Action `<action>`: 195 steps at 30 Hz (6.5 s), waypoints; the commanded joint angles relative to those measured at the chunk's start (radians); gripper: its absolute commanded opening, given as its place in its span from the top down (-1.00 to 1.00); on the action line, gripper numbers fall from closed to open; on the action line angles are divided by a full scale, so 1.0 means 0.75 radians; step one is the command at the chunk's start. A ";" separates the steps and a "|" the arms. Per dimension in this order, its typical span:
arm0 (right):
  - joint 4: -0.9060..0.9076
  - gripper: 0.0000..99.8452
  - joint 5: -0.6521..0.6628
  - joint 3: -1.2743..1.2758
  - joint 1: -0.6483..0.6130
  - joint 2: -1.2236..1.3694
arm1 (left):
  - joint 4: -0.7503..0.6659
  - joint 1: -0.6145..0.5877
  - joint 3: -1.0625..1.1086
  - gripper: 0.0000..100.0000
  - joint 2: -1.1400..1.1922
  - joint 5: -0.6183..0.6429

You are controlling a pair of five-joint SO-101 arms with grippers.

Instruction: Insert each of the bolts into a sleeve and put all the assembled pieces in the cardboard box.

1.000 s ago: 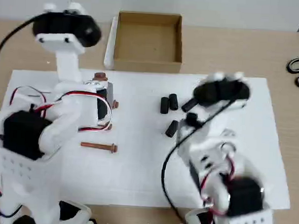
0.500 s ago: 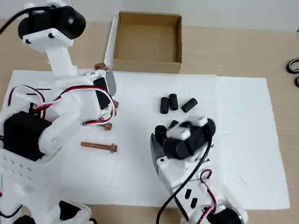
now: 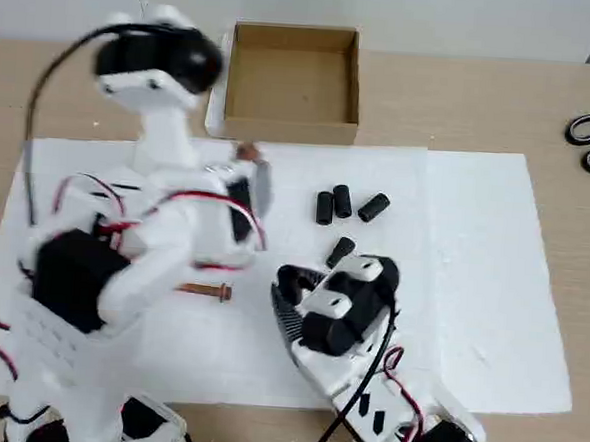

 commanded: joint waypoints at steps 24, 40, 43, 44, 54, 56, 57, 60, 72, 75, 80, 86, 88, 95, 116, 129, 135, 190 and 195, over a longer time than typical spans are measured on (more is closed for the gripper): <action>-0.034 1.00 0.008 -0.002 -0.015 -0.013 | -0.252 0.102 0.353 0.99 -0.624 -0.237; -0.040 1.00 0.004 0.039 -0.024 -0.013 | -0.845 0.094 1.497 0.99 -1.498 -0.231; -0.040 1.00 0.004 0.039 -0.024 -0.013 | -0.906 0.098 1.546 0.99 -1.498 -0.231; -0.040 1.00 0.002 0.039 -0.024 -0.013 | -0.929 0.098 1.564 0.99 -1.495 -0.231; -0.042 0.99 0.004 0.057 -0.132 -0.013 | -1.015 0.102 1.664 0.99 -1.495 -0.231; -0.058 0.99 0.004 0.059 -0.132 -0.013 | -1.015 0.102 1.664 0.99 -1.495 -0.231; -0.073 0.99 0.004 0.059 -0.130 -0.013 | -1.013 0.102 1.664 0.99 -1.495 -0.231; -0.116 0.99 0.006 0.061 -0.130 -0.011 | -1.004 0.102 1.670 0.99 -1.495 -0.231; -0.124 0.99 0.010 0.061 -0.130 -0.011 | -0.974 0.104 1.695 0.99 -1.495 -0.229; -0.124 0.99 0.010 0.063 -0.109 -0.009 | -0.974 0.104 1.693 0.99 -1.495 -0.229; -0.124 0.99 0.010 0.063 -0.066 -0.011 | -0.927 0.135 1.691 0.99 -1.502 -0.229; -0.124 0.99 0.010 0.063 -0.069 -0.011 | -0.900 0.205 1.693 0.99 -1.500 -0.205; -0.124 0.99 0.010 0.061 -0.069 -0.011 | -0.898 0.211 1.701 0.99 -1.498 -0.200; -0.124 0.99 0.012 0.055 -0.071 -0.011 | -0.869 0.215 1.775 0.99 -1.495 -0.203; -0.171 0.99 0.012 0.055 -0.069 -0.011 | -0.861 0.299 1.971 0.99 -1.504 -0.209; -0.163 0.99 0.012 0.061 -0.069 -0.011 | -0.859 0.293 1.975 0.77 -1.502 -0.207; -0.161 0.99 0.012 0.063 -0.069 -0.009 | -0.865 0.291 1.975 0.77 -1.498 -0.270; -0.255 0.99 0.004 0.203 0.568 0.060 | -1.129 -0.575 0.901 0.78 -0.336 -0.354; -0.322 0.99 -0.023 0.170 0.656 0.277 | -1.029 -0.567 0.836 0.78 -0.172 -0.354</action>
